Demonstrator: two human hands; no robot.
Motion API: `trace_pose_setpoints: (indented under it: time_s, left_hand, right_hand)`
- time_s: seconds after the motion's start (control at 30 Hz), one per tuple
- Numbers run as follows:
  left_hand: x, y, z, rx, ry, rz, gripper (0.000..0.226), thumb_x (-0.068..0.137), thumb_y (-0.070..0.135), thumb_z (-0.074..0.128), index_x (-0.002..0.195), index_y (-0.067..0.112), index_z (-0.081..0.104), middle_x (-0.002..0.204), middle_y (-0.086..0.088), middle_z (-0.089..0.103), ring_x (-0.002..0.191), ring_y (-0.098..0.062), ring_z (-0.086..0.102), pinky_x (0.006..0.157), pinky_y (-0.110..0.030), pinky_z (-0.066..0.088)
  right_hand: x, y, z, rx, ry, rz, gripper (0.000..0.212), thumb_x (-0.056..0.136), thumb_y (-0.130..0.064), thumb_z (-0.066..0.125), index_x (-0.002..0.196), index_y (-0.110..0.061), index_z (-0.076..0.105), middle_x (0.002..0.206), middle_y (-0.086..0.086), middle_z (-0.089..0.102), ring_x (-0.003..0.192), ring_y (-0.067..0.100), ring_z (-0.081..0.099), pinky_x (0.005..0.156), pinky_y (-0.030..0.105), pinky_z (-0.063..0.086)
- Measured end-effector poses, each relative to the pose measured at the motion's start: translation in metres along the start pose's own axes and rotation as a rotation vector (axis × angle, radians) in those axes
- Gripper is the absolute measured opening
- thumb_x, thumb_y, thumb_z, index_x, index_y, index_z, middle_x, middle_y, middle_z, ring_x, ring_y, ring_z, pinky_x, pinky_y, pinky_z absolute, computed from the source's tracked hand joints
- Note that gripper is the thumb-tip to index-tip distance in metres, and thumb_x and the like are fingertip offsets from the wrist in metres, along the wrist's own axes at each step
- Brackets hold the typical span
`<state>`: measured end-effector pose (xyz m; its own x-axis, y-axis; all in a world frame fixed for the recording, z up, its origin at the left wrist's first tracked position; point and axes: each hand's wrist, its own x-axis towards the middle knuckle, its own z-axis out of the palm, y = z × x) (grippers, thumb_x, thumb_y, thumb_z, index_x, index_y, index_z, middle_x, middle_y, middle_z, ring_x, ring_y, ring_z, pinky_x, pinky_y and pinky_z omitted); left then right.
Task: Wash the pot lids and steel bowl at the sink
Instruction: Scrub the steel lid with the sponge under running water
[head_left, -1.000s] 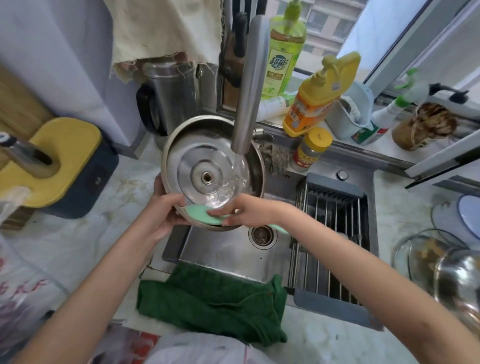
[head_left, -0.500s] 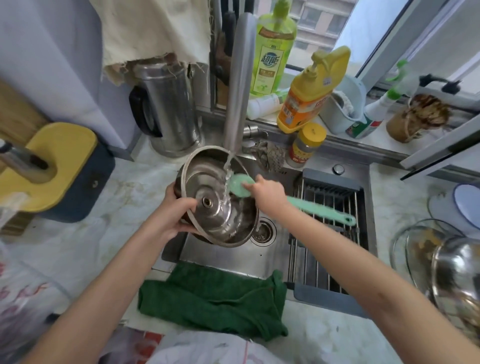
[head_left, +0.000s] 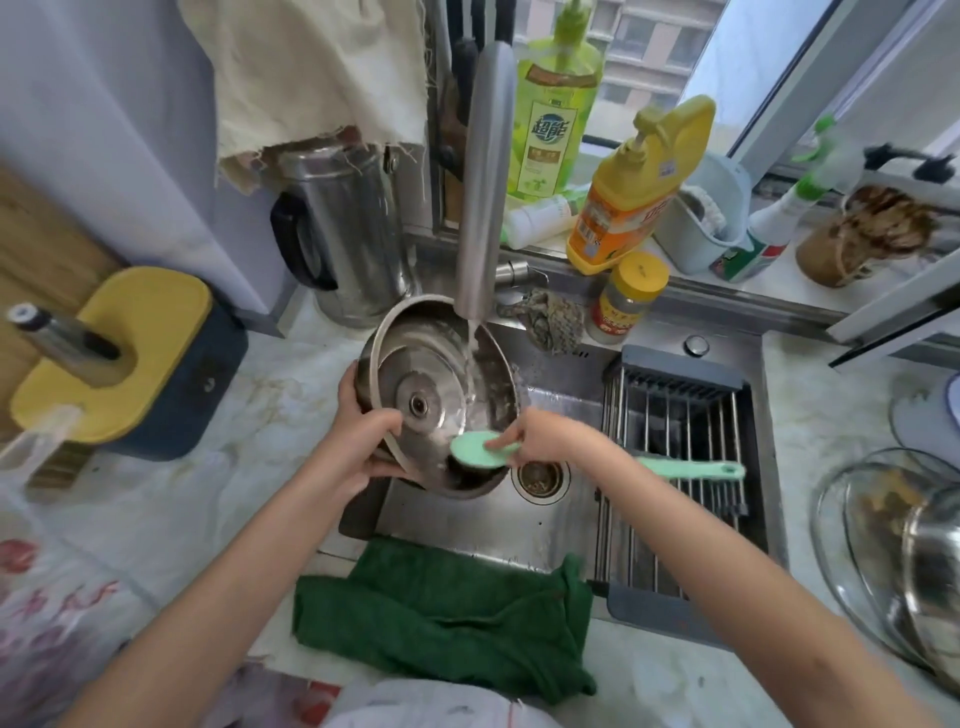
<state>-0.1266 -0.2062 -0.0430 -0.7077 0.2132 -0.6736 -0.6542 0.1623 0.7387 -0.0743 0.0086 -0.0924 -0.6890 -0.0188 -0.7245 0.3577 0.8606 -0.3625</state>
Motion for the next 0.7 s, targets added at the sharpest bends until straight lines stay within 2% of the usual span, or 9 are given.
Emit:
trace_pose_setpoints:
  time_s: [0.03, 0.1, 0.23, 0.3, 0.4, 0.47, 0.57, 0.63, 0.7]
  left_hand:
    - [-0.002, 0.001, -0.006, 0.024, -0.032, -0.042, 0.080, 0.083, -0.010, 0.042, 0.141, 0.040, 0.024, 0.119, -0.003, 0.047, 0.101, -0.037, 0.054, 0.058, -0.053, 0.058]
    - [-0.004, 0.001, -0.014, 0.033, -0.084, -0.155, 0.068, 0.082, -0.010, 0.042, 0.135, 0.031, 0.032, 0.114, -0.011, 0.052, 0.095, -0.037, 0.060, 0.057, -0.051, 0.058]
    - [-0.008, 0.009, -0.012, 0.153, -0.198, -0.304, 0.039, 0.082, -0.009, 0.040, 0.118, 0.007, 0.043, 0.084, -0.016, 0.057, 0.065, -0.027, 0.064, 0.052, -0.043, 0.058]
    - [-0.008, 0.012, -0.005, 0.251, -0.258, -0.275, 0.046, 0.082, -0.010, 0.043, 0.121, 0.014, 0.040, 0.094, -0.021, 0.059, 0.069, -0.031, 0.066, 0.051, -0.043, 0.057]
    - [-0.006, 0.007, 0.002, 0.286, -0.283, -0.278, 0.047, 0.083, -0.008, 0.044, 0.124, 0.016, 0.042, 0.099, -0.021, 0.062, 0.074, -0.032, 0.068, 0.057, -0.046, 0.059]
    - [-0.002, 0.004, -0.004, 0.297, -0.279, -0.298, 0.043, 0.085, -0.007, 0.043, 0.125, 0.009, 0.045, 0.094, -0.020, 0.064, 0.071, -0.030, 0.069, 0.058, -0.046, 0.060]
    - [0.006, 0.007, -0.027, 0.249, -0.221, -0.282, 0.045, 0.085, -0.005, 0.042, 0.129, 0.004, 0.041, 0.103, -0.024, 0.058, 0.075, -0.033, 0.065, 0.057, -0.048, 0.059]
    - [0.010, 0.009, -0.037, 0.198, -0.173, -0.223, 0.054, 0.082, -0.007, 0.043, 0.133, 0.008, 0.039, 0.104, -0.022, 0.056, 0.075, -0.034, 0.063, 0.055, -0.048, 0.058]
    - [0.010, 0.011, -0.036, 0.223, -0.122, -0.133, 0.062, 0.082, -0.012, 0.041, 0.132, 0.024, 0.034, 0.108, -0.020, 0.054, 0.077, -0.036, 0.063, 0.048, -0.045, 0.056]
  right_hand:
    - [0.001, 0.002, -0.007, -0.162, 0.148, 0.059, 0.037, 0.094, -0.028, 0.059, 0.130, -0.034, 0.059, 0.120, 0.003, 0.062, 0.089, 0.023, 0.063, 0.068, 0.027, 0.042]
    - [0.001, 0.000, -0.024, -0.450, 0.419, 0.030, 0.039, 0.097, -0.028, 0.053, 0.135, -0.038, 0.051, 0.113, 0.003, 0.055, 0.088, 0.025, 0.063, 0.066, 0.030, 0.042]
    - [0.016, 0.001, -0.056, -1.011, 0.853, -0.635, 0.040, 0.089, -0.019, 0.064, 0.127, -0.028, 0.061, 0.100, 0.007, 0.059, 0.059, 0.019, 0.059, 0.044, 0.029, 0.040]
    - [0.025, -0.006, -0.069, -1.087, 0.988, -0.990, 0.039, 0.092, -0.015, 0.057, 0.129, -0.029, 0.058, 0.102, 0.007, 0.057, 0.061, 0.018, 0.056, 0.046, 0.031, 0.043]
    - [0.025, -0.029, -0.074, -1.196, 0.970, -1.186, 0.039, 0.093, -0.015, 0.058, 0.127, -0.034, 0.059, 0.101, 0.002, 0.049, 0.061, 0.015, 0.052, 0.048, 0.029, 0.039]
    - [0.027, -0.026, -0.069, -1.198, 0.896, -1.036, 0.039, 0.087, -0.017, 0.064, 0.121, -0.038, 0.063, 0.099, -0.001, 0.057, 0.058, 0.014, 0.055, 0.046, 0.028, 0.038]
    - [0.014, -0.010, -0.058, -1.031, 0.702, -0.555, 0.047, 0.085, -0.020, 0.067, 0.126, -0.042, 0.060, 0.100, -0.001, 0.059, 0.061, 0.018, 0.063, 0.043, 0.027, 0.030]
    - [0.004, -0.004, -0.040, -0.844, 0.504, -0.243, 0.053, 0.093, -0.016, 0.051, 0.140, -0.040, 0.044, 0.111, 0.003, 0.056, 0.081, 0.024, 0.066, 0.052, 0.029, 0.034]
    - [-0.001, -0.008, -0.022, -0.627, 0.372, -0.046, 0.041, 0.096, -0.027, 0.049, 0.136, -0.032, 0.051, 0.116, 0.004, 0.061, 0.096, 0.028, 0.064, 0.066, 0.031, 0.043]
